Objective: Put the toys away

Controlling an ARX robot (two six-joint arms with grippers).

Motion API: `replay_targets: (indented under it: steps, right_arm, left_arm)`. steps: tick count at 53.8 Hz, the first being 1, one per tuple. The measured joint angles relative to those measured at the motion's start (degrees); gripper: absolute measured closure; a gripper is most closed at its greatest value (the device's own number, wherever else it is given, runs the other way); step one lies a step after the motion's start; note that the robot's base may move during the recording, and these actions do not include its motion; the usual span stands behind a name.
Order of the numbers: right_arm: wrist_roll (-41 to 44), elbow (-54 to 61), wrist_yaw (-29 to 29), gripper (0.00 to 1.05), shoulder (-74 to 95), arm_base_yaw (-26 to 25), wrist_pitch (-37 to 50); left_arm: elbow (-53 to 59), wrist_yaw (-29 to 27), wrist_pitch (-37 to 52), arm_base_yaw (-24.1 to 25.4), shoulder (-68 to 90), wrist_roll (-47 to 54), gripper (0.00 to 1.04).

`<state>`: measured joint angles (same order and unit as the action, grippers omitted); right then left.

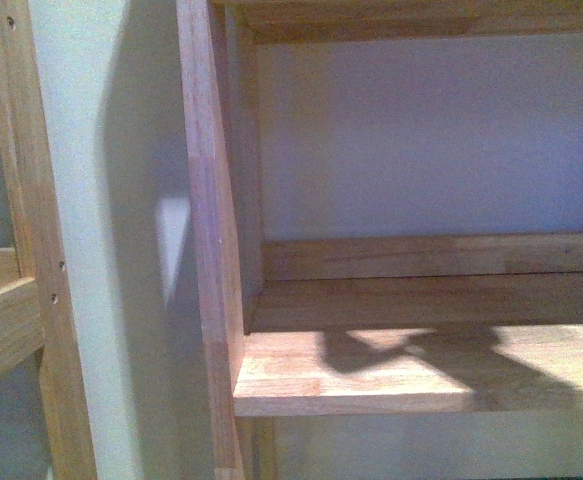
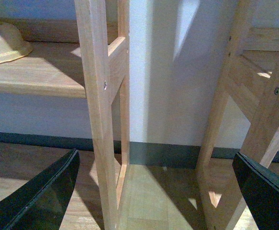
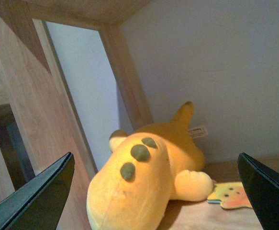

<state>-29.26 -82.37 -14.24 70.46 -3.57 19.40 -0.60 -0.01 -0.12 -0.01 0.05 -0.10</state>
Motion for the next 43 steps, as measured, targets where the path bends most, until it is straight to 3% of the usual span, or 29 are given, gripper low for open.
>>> replay_targets:
  steps: [22,43]
  right_arm:
    - [18.71,24.5,5.66,0.0,-19.47,1.27,-5.29]
    - [20.52,43.67,4.37,0.0,-36.26,-0.42,-10.34]
  left_arm:
    - [0.0,0.0,0.0,0.0,0.0,0.0,0.06]
    - [0.0,0.0,0.0,0.0,0.0,0.0,0.06]
